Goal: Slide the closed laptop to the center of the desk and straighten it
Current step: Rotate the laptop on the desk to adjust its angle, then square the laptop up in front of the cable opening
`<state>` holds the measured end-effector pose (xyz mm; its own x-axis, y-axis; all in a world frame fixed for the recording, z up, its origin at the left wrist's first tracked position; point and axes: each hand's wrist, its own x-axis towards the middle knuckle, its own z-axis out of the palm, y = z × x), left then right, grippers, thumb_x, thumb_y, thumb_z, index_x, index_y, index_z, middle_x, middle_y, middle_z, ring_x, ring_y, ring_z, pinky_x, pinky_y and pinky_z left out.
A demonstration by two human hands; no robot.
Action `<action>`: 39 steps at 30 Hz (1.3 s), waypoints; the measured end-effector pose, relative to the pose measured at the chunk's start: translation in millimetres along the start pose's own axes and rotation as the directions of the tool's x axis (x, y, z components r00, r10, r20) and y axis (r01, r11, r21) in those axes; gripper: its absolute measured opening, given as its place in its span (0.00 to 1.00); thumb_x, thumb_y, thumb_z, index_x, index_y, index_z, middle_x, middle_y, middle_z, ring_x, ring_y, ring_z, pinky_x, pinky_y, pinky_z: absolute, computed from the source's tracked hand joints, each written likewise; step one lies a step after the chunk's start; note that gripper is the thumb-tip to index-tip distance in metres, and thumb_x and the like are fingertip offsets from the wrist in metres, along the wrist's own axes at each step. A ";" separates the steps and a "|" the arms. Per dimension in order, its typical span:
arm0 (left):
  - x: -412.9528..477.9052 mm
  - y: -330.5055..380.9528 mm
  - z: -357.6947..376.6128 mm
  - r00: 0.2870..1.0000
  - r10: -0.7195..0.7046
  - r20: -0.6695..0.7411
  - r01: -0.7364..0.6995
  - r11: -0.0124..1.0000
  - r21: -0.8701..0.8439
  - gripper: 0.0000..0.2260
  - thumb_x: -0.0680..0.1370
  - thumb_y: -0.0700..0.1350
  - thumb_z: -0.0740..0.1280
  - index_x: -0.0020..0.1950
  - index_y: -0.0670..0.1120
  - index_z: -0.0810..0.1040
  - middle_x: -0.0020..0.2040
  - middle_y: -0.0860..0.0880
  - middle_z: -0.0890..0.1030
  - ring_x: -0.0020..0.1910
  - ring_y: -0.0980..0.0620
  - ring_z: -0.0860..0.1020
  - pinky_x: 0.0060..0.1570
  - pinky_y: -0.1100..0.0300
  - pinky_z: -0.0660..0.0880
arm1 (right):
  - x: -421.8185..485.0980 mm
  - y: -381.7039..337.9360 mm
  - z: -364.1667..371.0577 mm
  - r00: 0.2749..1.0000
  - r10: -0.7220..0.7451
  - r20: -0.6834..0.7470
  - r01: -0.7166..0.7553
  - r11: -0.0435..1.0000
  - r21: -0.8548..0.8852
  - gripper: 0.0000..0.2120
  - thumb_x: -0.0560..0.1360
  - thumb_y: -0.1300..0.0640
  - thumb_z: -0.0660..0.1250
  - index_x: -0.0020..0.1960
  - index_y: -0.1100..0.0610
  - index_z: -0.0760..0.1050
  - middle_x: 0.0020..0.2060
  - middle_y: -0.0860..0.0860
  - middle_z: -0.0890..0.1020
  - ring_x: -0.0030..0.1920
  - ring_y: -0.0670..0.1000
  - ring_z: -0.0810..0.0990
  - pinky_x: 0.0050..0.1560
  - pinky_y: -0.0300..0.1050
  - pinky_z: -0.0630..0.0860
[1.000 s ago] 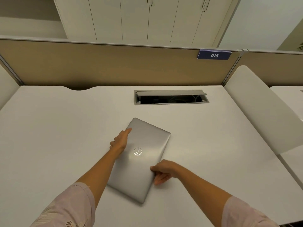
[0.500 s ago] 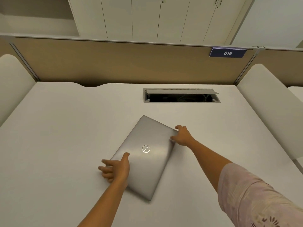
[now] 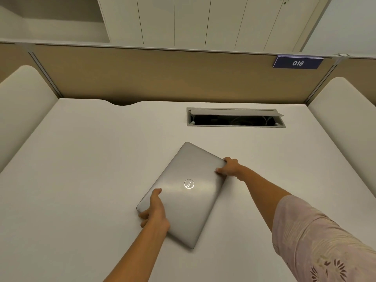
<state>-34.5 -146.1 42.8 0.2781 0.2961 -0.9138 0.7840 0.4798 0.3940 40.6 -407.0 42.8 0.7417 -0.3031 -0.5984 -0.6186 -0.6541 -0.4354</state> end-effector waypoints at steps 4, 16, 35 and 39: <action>0.8 -0.7 -3.4 1.000 0.010 0.005 -0.010 1.000 -0.008 0.52 0.61 0.72 0.67 0.78 0.56 0.48 0.74 0.47 0.58 0.68 0.41 0.66 0.67 0.38 0.62 | 5.9 2.1 -3.0 0.999 0.039 0.032 -0.038 0.999 -0.016 0.37 0.72 0.55 0.74 0.74 0.57 0.59 0.69 0.59 0.63 0.66 0.61 0.70 0.67 0.53 0.71; 10.8 24.2 10.0 0.985 0.146 0.086 -0.159 0.973 0.170 0.51 0.61 0.71 0.70 0.77 0.58 0.49 0.76 0.48 0.52 0.71 0.40 0.62 0.66 0.32 0.63 | -0.4 46.0 -1.5 0.998 0.051 -0.047 -0.032 0.942 0.334 0.35 0.67 0.61 0.78 0.69 0.54 0.64 0.65 0.58 0.68 0.62 0.61 0.73 0.64 0.56 0.74; 27.0 87.4 71.1 0.876 0.364 0.315 -0.476 0.755 0.452 0.46 0.66 0.68 0.68 0.78 0.52 0.53 0.77 0.42 0.55 0.74 0.41 0.56 0.69 0.41 0.59 | -44.5 91.1 48.4 0.949 0.230 -0.216 -0.076 0.831 0.551 0.34 0.68 0.54 0.77 0.66 0.56 0.61 0.62 0.57 0.67 0.61 0.60 0.71 0.61 0.55 0.73; 29.3 94.8 82.3 0.848 0.381 0.369 -0.526 0.694 0.491 0.46 0.65 0.69 0.67 0.77 0.52 0.56 0.76 0.42 0.58 0.73 0.39 0.58 0.68 0.41 0.60 | -48.4 90.0 56.2 0.929 0.274 -0.250 -0.089 0.818 0.568 0.32 0.69 0.53 0.77 0.65 0.56 0.62 0.62 0.57 0.67 0.62 0.60 0.69 0.61 0.55 0.73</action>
<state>93.7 -159.9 45.2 0.7391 0.1293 -0.6610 0.6709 -0.2283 0.7055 -65.6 -412.3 -5.3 0.5840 -0.6343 -0.5066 -0.7193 -0.1150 -0.6852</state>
